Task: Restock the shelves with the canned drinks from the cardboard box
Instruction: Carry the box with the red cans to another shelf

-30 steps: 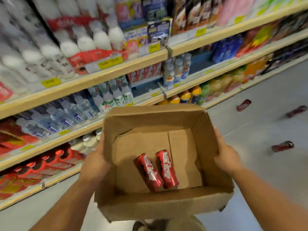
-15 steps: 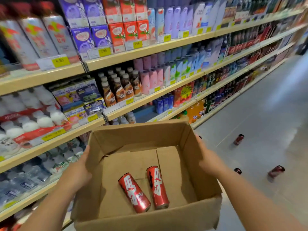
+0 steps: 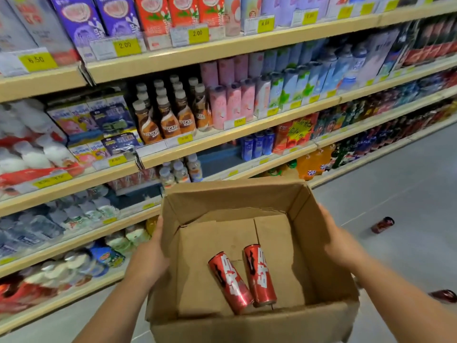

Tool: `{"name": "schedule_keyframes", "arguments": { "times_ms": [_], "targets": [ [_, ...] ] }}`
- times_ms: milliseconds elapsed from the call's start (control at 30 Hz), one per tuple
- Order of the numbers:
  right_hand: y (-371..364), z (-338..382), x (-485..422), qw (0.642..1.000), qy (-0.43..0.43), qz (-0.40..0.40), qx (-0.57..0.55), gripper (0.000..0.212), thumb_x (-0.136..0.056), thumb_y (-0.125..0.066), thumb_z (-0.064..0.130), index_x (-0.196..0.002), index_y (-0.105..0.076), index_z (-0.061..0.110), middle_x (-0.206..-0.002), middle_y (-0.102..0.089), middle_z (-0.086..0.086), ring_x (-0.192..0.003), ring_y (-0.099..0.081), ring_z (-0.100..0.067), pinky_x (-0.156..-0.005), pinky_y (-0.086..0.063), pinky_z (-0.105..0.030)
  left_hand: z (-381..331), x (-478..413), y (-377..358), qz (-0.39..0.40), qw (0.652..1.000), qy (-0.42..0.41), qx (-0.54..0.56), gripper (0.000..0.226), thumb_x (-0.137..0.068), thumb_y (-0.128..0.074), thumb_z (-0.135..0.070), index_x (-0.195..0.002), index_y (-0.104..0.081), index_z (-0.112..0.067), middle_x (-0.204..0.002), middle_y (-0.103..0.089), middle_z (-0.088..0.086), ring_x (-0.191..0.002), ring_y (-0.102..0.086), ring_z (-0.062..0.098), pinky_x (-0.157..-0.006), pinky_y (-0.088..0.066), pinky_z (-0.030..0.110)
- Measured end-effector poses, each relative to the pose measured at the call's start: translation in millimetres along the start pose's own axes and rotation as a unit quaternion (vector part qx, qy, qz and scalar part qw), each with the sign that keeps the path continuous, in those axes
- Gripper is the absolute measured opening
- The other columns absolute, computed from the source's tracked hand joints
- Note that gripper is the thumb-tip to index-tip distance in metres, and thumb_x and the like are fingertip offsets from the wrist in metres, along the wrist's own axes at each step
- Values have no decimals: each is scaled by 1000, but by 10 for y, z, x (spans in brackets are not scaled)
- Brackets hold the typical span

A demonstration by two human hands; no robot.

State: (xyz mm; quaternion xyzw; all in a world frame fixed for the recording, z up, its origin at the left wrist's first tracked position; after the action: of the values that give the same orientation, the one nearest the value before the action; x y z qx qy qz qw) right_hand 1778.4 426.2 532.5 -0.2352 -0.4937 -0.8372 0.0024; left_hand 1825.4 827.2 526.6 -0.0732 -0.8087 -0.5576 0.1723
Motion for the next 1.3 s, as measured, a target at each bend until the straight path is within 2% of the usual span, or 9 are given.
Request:
{"name": "schedule_keyframes", "arguments": {
  "times_ms": [233,433,533,733,900,1000,1100,1167,1300],
  "targets": [
    [-153,-536,-926,999,-33,9,-32,95,-88,-48,-6,-144,12,42,-66,-52,-8,-56,-56,-16,-46,-39,-24,-347,-593,-601,-3,999,40,33,102,-83,-58,-9,-143,19,-40,-83,-63,11,-71,-62,24,-61,-51,36],
    [-435,-927,-1858,999,-35,24,1,98,-85,-52,-5,-144,11,42,-65,-55,-8,-59,-59,-20,-50,-46,-29,-527,-1069,-1276,6,997,75,35,100,-85,-51,-6,-142,24,-39,-60,-54,4,-53,-56,17,-45,-43,27],
    [-759,-1181,-2373,999,-5,48,-6,108,-84,-52,-5,-129,22,61,-72,-58,-8,-61,-61,-22,-60,-54,-42,-532,-1357,-1817,29,993,112,36,99,-84,-49,-4,-141,24,-42,-59,-54,3,-52,-56,18,-44,-43,27],
    [-1504,-1729,-3251,997,10,69,-27,118,-85,-52,-3,-104,32,78,-81,-60,-11,-71,-63,-27,-70,-53,-48,-490,-1943,-2884,37,986,151,58,96,-86,-53,-17,-143,20,-40,-71,-62,6,-54,-55,20,-53,-47,31],
    [-2169,-2107,-3807,997,4,77,-28,109,-86,-53,1,-113,25,72,-87,-63,-15,-76,-64,-29,-74,-54,-51,-388,-2368,-3643,40,979,181,80,93,-89,-54,-15,-142,18,-42,-79,-52,3,-60,-49,15,-63,-47,31],
    [-2565,-2255,-4069,996,-1,89,-6,104,-86,-53,1,-126,19,64,-89,-63,-16,-75,-63,-30,-73,-54,-50,-171,-2540,-4129,54,973,208,80,96,-88,-54,-9,-144,17,-42,-75,-53,5,-57,-48,13,-58,-44,29],
    [-2906,-2399,-4275,994,-19,106,23,90,-90,-50,4,-141,11,47,-105,-61,-17,-85,-63,-34,-81,-52,-49,-3,-2659,-4530,65,968,224,88,98,-87,-55,-8,-143,16,-43,-73,-54,8,-57,-49,15,-57,-41,32],
    [-3106,-2483,-4383,993,-25,113,38,86,-92,-47,6,-143,9,45,-113,-59,-17,-91,-62,-35,-84,-50,-49,88,-2711,-4750,59,969,221,95,97,-86,-57,-8,-144,14,-42,-76,-55,10,-58,-47,15,-59,-42,33],
    [-3462,-2627,-4561,989,-34,135,50,83,-94,-45,8,-142,10,48,-128,-52,-15,-104,-59,-36,-91,-47,-50,188,-2795,-5133,47,971,207,114,91,-90,-56,-12,-146,10,-38,-94,-62,16,-73,-52,19,-75,-51,43]
  ]
}}
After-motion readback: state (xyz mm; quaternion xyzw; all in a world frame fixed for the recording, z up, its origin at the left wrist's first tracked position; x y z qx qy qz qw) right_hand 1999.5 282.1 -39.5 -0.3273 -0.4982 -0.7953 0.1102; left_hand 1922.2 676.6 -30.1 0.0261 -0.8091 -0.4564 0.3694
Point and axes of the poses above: each hand's wrist, its own x-axis away from the middle knuckle, its own y-axis out of the back of the hand, z = x × y, the point moved 8 cm from there along -x, towards the middle knuckle
